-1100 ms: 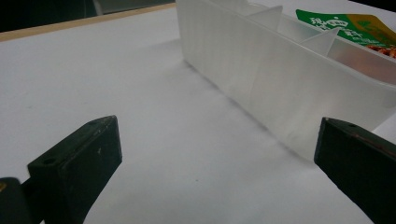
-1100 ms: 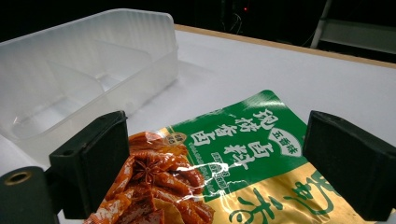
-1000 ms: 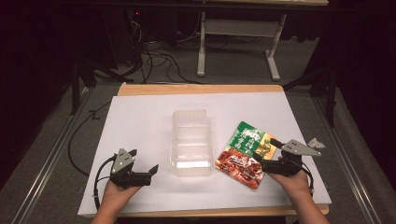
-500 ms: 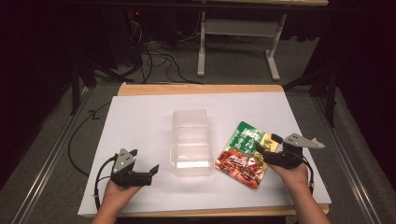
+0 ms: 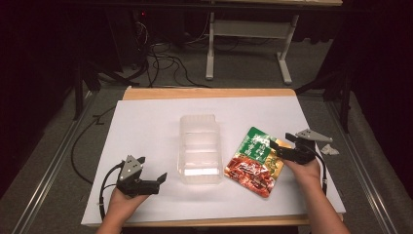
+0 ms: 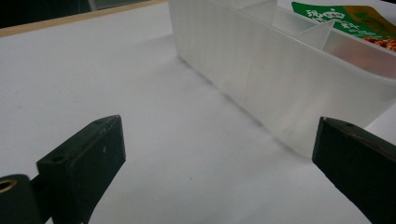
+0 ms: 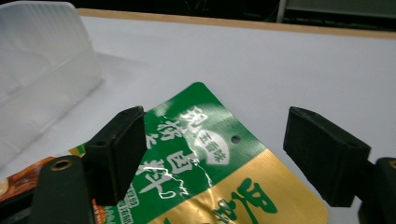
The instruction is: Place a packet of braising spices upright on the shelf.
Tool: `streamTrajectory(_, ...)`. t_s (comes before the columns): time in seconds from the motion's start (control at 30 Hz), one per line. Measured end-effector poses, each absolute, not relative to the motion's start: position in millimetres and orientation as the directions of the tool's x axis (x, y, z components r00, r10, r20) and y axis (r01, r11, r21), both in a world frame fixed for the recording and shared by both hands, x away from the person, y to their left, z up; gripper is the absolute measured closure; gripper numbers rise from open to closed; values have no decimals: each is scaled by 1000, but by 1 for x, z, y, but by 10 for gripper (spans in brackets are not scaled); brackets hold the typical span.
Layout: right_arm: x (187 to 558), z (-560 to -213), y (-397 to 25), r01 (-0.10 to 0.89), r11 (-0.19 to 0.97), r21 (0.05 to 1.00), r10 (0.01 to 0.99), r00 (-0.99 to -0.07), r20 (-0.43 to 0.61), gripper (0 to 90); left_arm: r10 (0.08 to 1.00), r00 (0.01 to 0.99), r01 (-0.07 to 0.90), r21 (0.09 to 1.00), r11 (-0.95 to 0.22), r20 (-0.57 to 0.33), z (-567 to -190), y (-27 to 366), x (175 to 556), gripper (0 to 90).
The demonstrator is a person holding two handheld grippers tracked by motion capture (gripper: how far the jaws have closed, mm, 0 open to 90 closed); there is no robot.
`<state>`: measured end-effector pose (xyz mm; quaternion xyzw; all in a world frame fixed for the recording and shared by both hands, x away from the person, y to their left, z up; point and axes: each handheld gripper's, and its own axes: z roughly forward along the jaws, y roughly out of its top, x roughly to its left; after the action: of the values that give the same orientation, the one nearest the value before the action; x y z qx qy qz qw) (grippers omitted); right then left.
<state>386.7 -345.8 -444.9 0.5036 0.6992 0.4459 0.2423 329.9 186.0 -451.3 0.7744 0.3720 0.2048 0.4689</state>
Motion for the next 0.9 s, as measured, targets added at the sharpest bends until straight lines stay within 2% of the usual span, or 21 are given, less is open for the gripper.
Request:
streamTrajectory(0.07, 387, -447, -349, 508, 103, 855, 928, -359, 101, 171, 770, 638, 385, 879, -280, -35, -451, 187, 330, 36)
streamTrajectory(0.3, 381, -448, -378, 520, 24, 854, 929, -327, 173, 184, 770, 638, 379, 878, -294, -17, -451, 184, 329, 42)
streamTrajectory(0.63, 382, -456, -400, 560, -14, 828, 946, -261, 192, 190, 767, 642, 364, 883, -296, -8, -452, 183, 330, 73)
streamTrajectory(0.8, 386, -461, -404, 594, -52, 803, 940, -242, 240, 201, 757, 653, 349, 887, -302, 1, -452, 184, 329, 108)
streamTrajectory(0.9, 389, -466, -409, 617, -112, 779, 913, -245, 325, 260, 763, 646, 364, 885, -290, -16, -452, 184, 330, 122)
